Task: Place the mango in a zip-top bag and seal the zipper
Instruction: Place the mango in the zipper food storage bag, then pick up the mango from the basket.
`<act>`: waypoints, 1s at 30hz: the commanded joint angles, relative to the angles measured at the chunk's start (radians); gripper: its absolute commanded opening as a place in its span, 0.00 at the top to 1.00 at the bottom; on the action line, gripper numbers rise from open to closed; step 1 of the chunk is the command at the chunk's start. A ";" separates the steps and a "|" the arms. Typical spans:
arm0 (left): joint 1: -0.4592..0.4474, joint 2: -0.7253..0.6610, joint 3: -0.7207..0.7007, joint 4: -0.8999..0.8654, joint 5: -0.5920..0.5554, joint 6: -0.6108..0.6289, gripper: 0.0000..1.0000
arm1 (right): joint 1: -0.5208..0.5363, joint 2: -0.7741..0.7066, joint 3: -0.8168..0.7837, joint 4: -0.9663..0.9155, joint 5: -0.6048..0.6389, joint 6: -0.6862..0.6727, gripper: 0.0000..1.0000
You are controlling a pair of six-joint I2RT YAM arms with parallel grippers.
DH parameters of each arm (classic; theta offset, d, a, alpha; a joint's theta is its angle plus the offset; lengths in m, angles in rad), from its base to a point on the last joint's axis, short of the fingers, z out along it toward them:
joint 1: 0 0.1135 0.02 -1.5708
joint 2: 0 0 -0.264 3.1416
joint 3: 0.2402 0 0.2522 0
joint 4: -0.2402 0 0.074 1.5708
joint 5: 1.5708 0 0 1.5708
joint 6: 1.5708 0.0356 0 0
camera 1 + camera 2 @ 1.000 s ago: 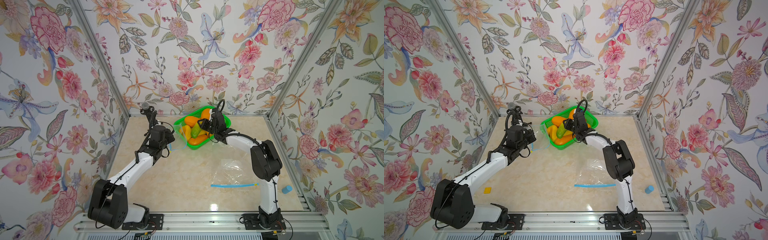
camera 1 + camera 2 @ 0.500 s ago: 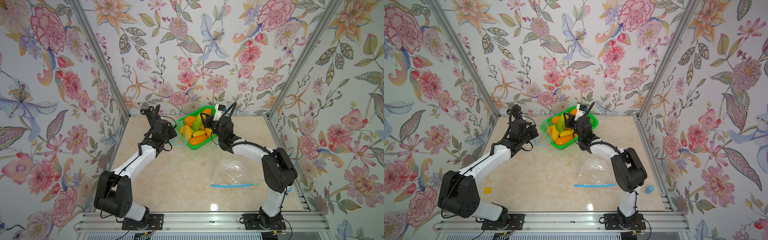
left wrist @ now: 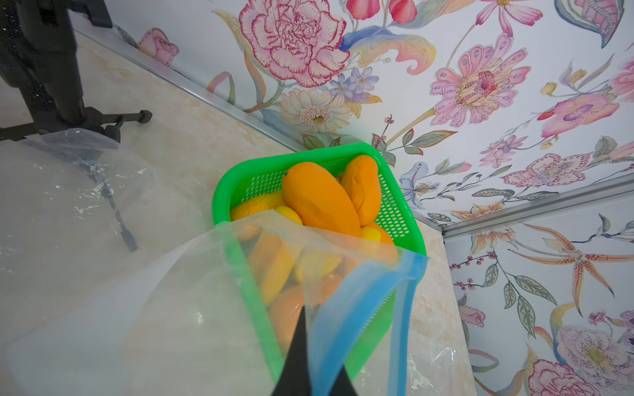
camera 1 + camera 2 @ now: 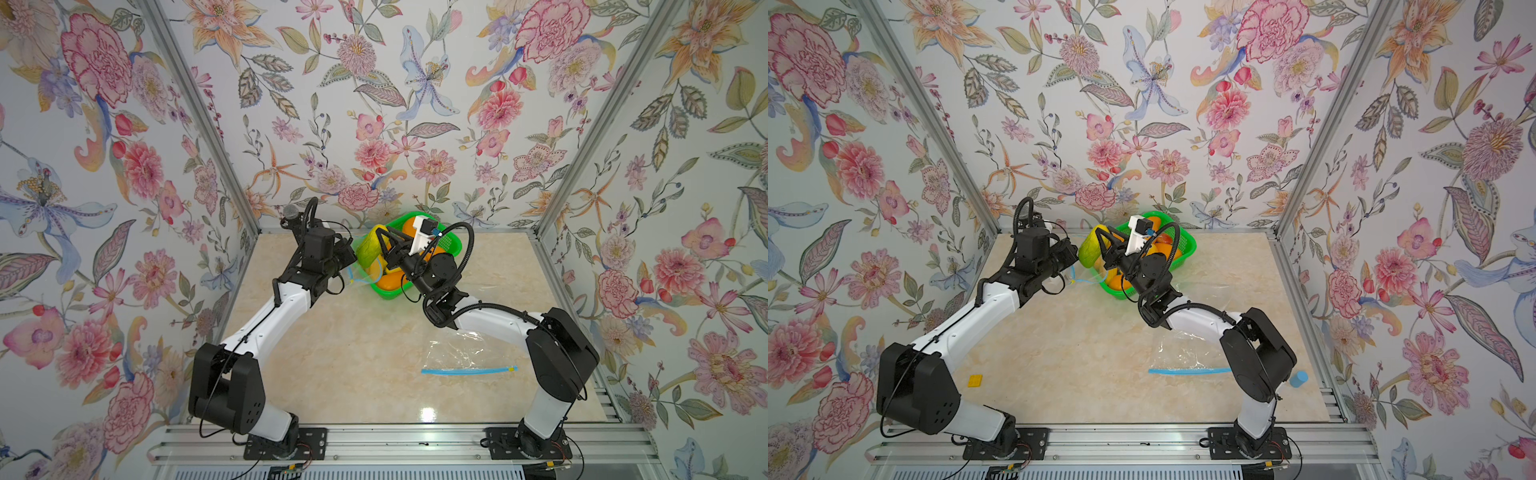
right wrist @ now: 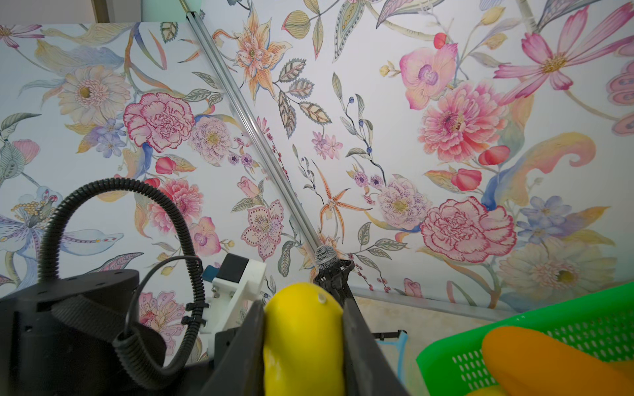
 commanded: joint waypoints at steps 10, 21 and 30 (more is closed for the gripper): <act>-0.004 -0.124 -0.012 0.066 0.116 -0.121 1.00 | 0.030 0.052 -0.011 0.116 0.049 -0.079 0.84; 0.023 -0.164 -0.039 0.057 0.126 -0.125 1.00 | -0.001 -0.052 0.060 -0.137 -0.158 -0.160 0.17; 0.062 -0.186 -0.097 0.015 0.088 -0.034 1.00 | -0.174 -0.165 0.044 -0.649 -0.036 -0.101 0.17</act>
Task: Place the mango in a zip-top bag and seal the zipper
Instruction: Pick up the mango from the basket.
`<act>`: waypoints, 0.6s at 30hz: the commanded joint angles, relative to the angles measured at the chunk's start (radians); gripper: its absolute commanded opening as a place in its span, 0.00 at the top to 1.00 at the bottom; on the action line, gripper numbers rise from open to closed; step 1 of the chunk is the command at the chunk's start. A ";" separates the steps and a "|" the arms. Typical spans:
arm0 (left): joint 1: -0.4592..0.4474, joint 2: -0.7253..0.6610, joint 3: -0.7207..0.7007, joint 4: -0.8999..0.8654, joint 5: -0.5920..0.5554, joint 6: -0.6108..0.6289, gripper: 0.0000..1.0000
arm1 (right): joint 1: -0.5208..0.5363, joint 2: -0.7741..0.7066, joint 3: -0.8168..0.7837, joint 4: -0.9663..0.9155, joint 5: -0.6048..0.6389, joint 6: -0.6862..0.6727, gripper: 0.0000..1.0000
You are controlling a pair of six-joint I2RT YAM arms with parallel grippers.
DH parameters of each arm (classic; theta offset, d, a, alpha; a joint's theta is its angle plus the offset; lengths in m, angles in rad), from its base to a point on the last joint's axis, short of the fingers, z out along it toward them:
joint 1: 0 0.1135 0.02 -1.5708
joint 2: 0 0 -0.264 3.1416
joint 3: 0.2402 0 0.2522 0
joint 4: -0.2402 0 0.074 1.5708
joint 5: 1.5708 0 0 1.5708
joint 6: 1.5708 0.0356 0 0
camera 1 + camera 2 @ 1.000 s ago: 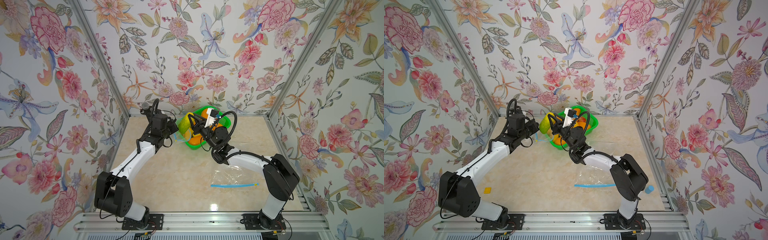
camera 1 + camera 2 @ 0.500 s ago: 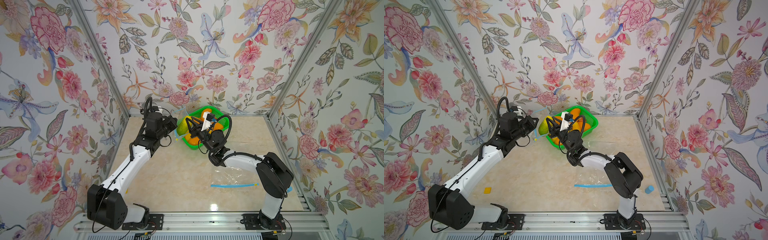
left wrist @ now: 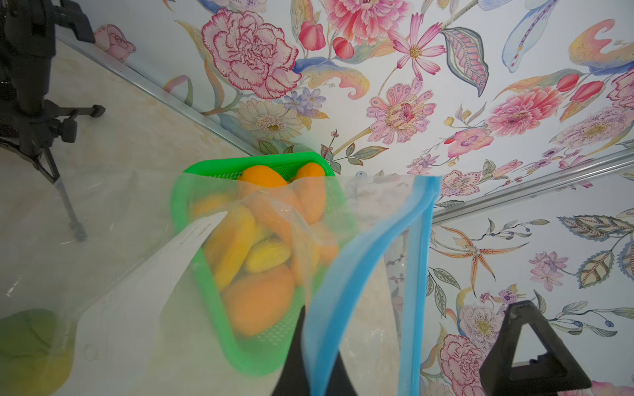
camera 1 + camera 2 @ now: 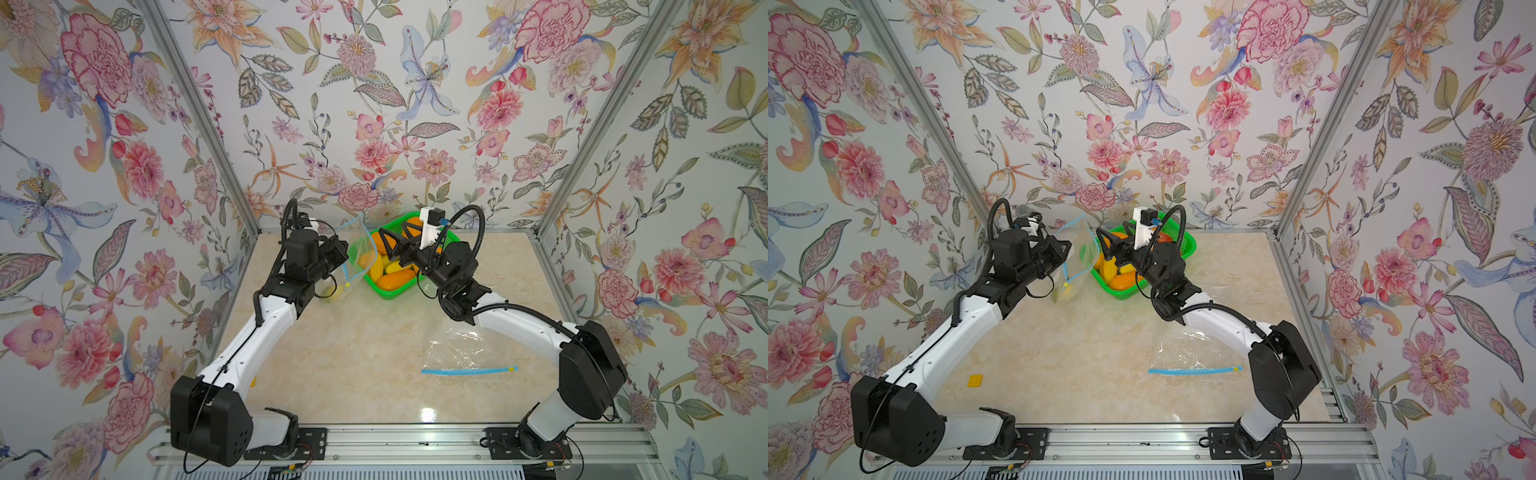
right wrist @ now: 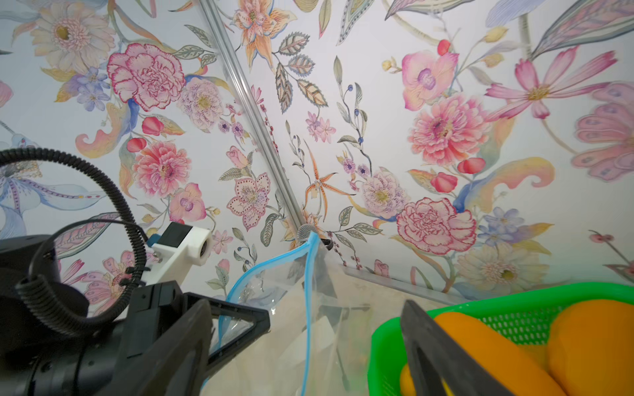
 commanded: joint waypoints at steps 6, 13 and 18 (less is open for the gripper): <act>0.014 -0.050 -0.054 -0.016 -0.050 0.097 1.00 | -0.170 0.201 0.188 -0.615 0.116 -0.099 0.18; 0.015 -0.050 -0.059 -0.022 -0.074 0.141 1.00 | -0.196 0.444 0.430 -0.769 0.178 -0.148 0.18; 0.014 -0.051 -0.080 -0.014 -0.075 0.148 1.00 | -0.202 0.604 0.603 -0.829 0.217 -0.146 0.18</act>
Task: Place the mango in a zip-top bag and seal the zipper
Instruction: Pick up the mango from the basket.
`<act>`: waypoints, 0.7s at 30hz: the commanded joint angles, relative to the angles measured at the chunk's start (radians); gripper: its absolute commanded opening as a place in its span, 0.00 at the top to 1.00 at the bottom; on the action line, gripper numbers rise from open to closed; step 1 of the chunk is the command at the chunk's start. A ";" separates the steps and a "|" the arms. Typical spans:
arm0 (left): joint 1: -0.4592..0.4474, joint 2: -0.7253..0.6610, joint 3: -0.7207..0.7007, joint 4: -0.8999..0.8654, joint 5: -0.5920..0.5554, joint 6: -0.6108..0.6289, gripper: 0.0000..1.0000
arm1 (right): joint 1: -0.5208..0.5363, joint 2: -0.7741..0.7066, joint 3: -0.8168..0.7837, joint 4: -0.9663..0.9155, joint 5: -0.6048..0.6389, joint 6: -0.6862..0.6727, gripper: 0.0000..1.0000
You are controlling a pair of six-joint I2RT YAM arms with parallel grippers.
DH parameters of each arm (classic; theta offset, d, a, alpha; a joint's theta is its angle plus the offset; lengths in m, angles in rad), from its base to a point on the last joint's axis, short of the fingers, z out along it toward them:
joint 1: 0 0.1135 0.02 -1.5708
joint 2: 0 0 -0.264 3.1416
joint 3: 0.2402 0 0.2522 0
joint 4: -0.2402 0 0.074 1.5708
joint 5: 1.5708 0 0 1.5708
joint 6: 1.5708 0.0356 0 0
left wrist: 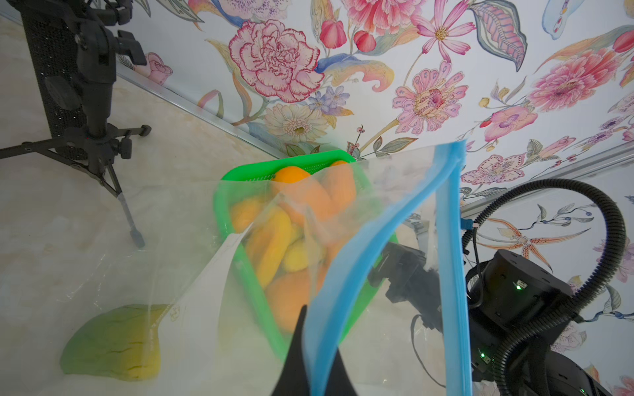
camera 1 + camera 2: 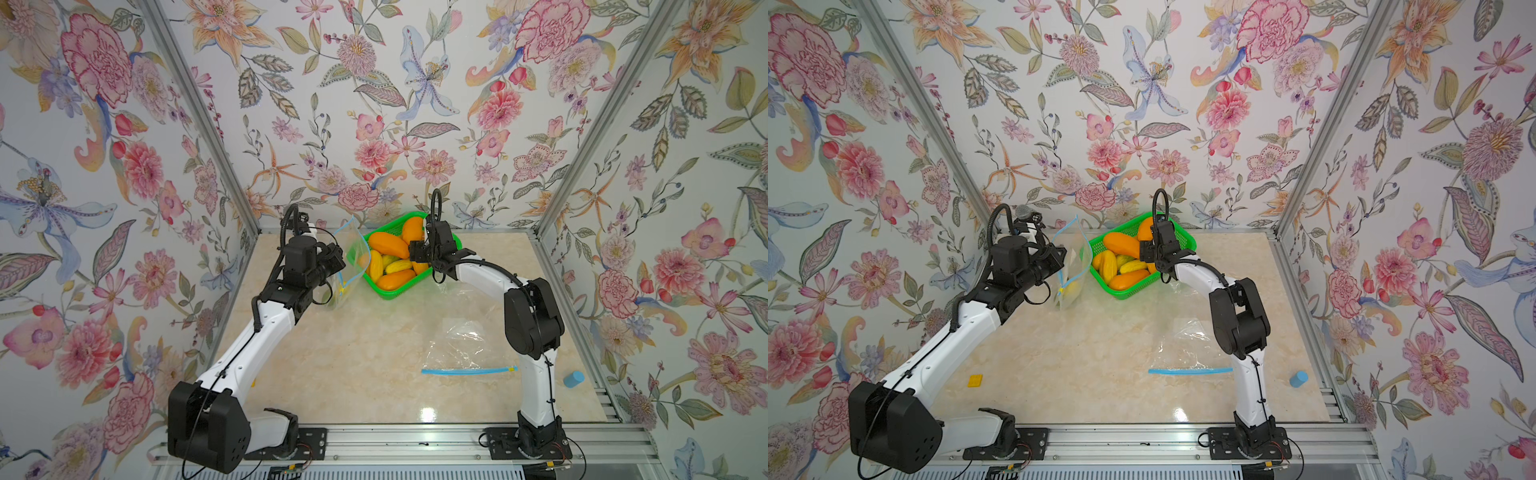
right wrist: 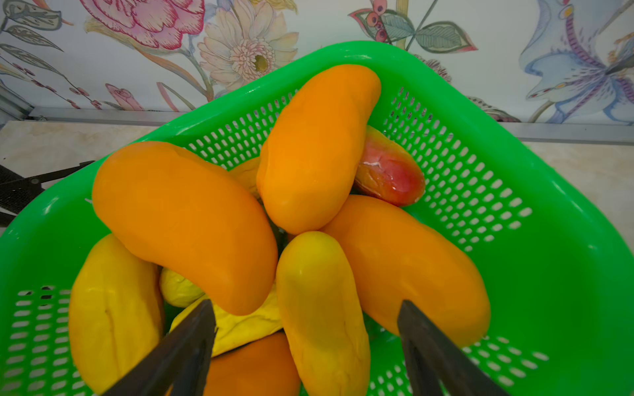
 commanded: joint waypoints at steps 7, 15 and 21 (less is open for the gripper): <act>0.009 -0.034 -0.058 -0.003 -0.041 0.032 1.00 | 0.000 0.203 0.274 -0.187 0.017 -0.012 0.24; 0.009 -0.021 -0.050 -0.003 -0.047 0.038 1.00 | 0.013 0.160 0.218 -0.204 0.025 -0.011 0.37; 0.008 -0.019 -0.052 -0.005 -0.049 0.036 1.00 | 0.012 0.122 0.217 -0.212 0.020 -0.035 0.68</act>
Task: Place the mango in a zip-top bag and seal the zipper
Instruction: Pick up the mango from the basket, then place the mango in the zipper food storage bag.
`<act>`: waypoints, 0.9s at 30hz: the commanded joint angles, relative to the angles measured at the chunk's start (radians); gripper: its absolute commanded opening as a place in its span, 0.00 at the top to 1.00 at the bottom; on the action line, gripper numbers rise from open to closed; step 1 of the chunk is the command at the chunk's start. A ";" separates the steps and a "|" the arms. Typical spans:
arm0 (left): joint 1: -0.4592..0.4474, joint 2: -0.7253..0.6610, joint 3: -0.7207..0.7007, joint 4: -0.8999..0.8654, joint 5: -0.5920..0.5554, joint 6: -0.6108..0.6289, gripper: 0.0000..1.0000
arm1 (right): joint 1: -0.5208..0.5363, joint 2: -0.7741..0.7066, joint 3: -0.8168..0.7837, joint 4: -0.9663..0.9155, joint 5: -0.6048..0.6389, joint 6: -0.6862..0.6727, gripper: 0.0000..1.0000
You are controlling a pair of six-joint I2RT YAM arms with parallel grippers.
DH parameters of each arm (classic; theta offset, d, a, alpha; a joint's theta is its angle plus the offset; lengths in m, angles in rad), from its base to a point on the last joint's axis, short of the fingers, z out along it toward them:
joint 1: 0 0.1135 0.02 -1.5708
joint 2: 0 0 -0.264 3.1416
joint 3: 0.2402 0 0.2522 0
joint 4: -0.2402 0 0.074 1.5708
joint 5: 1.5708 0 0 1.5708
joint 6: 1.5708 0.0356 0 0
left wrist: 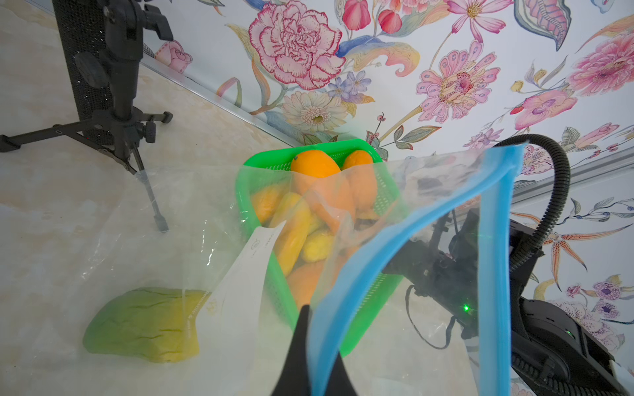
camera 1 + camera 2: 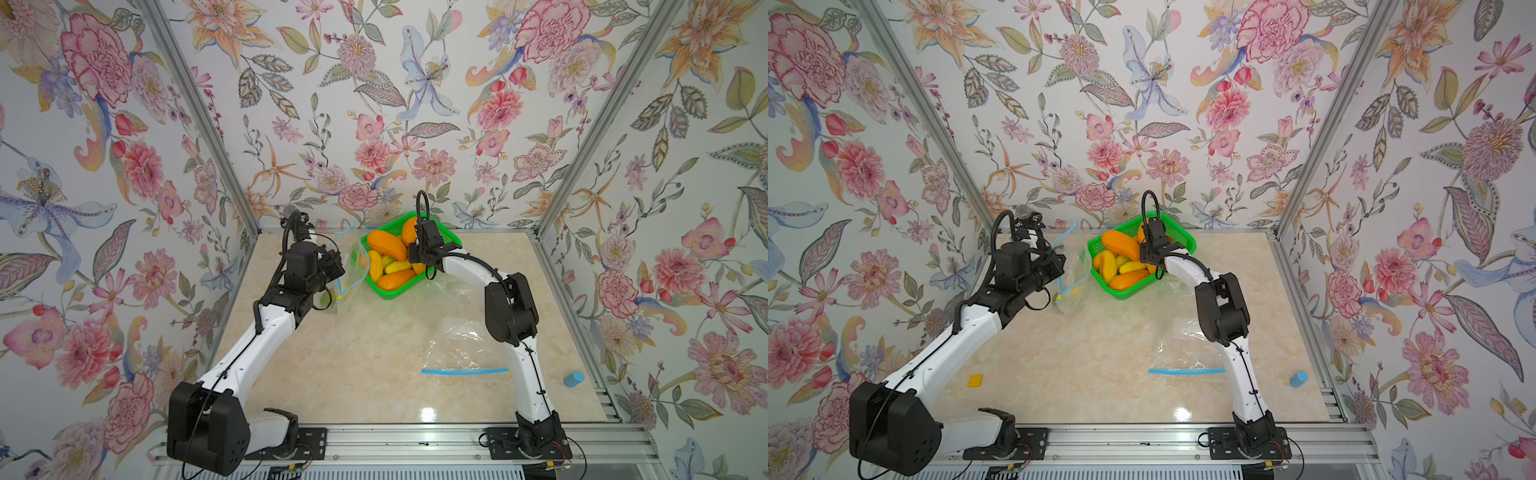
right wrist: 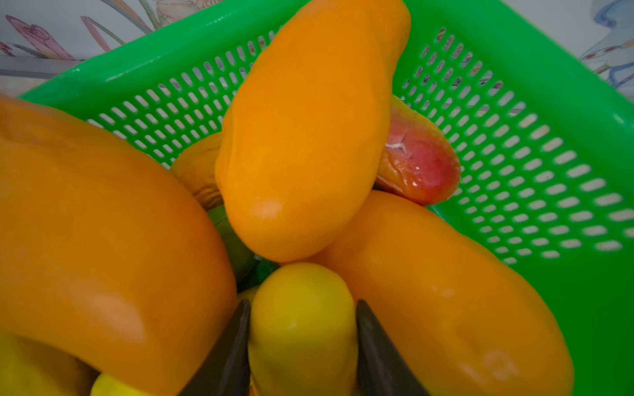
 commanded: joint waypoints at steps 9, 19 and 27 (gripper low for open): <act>0.008 -0.010 0.022 -0.009 -0.013 0.018 1.00 | 0.016 -0.287 -0.096 0.097 -0.108 0.015 0.86; 0.004 0.041 0.168 -0.090 -0.008 0.057 1.00 | 0.098 -0.662 -0.703 1.107 -0.320 0.286 0.89; 0.003 0.051 0.200 -0.112 -0.004 0.060 1.00 | 0.279 -0.571 -0.655 1.377 -0.300 0.263 0.89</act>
